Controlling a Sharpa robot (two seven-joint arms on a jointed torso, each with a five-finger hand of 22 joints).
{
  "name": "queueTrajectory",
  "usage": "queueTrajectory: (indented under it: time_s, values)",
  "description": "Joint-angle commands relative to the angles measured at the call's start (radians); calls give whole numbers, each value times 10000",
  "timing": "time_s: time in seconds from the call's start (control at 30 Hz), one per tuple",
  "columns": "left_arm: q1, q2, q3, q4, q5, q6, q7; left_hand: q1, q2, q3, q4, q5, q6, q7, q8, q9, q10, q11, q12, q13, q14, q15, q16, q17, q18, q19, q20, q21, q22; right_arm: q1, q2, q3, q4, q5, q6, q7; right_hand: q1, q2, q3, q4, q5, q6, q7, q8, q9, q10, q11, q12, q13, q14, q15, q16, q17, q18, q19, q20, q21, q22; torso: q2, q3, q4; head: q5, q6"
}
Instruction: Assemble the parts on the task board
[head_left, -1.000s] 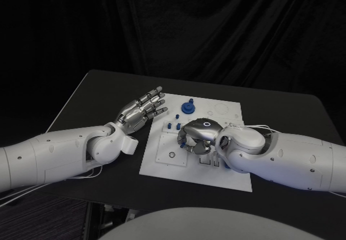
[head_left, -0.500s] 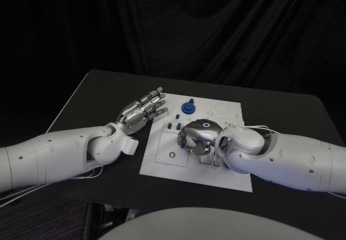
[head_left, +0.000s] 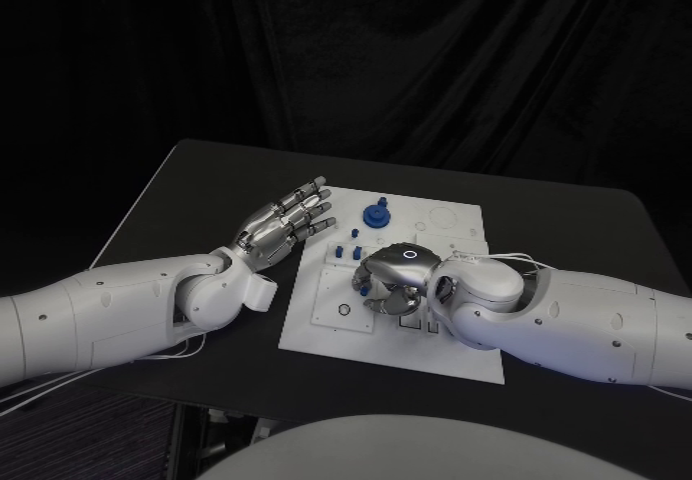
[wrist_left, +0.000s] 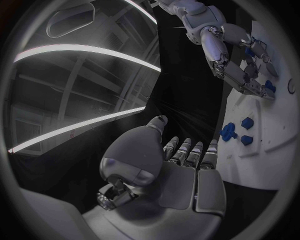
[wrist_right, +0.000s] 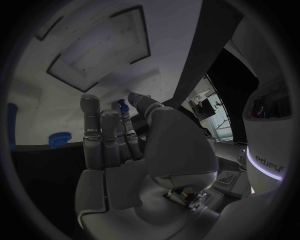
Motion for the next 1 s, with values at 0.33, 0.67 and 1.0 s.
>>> queueTrajectory:
  time_s: [0.33, 0.67, 1.0]
  values:
    - [-31, 15, 8, 9, -64, 159, 649, -117, 6, 150, -45, 43, 93, 211, 56, 34, 9, 82, 53, 17, -12, 103, 31, 6, 13, 49, 55, 60, 4, -72, 17, 5, -22, -70, 56, -153, 185, 112, -1204, 373, -651, -1357, -277, -864, -863, -2470, 386, 291, 272, -1299, 341, -512, -1196, 240, -873, 380, -1852, -15, 6, 5, 4, -31, 1]
    - [-40, -41, 8, 23, -64, 134, 649, -123, 2, 167, -53, 46, 142, 243, 67, 42, 12, 83, 67, 19, -11, 104, 37, 7, 8, 49, 54, 59, -1, 188, -615, 105, 491, 512, -596, -96, 453, 163, -1552, 478, -545, -1349, -327, -800, -1071, -3061, 455, 460, 202, -1655, 387, -554, -1531, 248, -953, 438, -2013, 7, 13, 4, 5, -47, 1]
    - [-42, -51, 8, 46, -64, 74, 644, -129, -9, 177, -62, 47, 181, 262, 77, 49, 16, 85, 88, 22, -7, 106, 53, 11, 3, 51, 54, 61, 2, 1244, -1864, 94, 1396, 1579, 75, -649, 542, 550, -1434, 575, 515, -618, -121, -458, -1269, -2159, 368, 1013, 6, -1018, 331, 140, -973, 176, -413, 397, -1331, 314, -12, 6, -5, -3, 1]
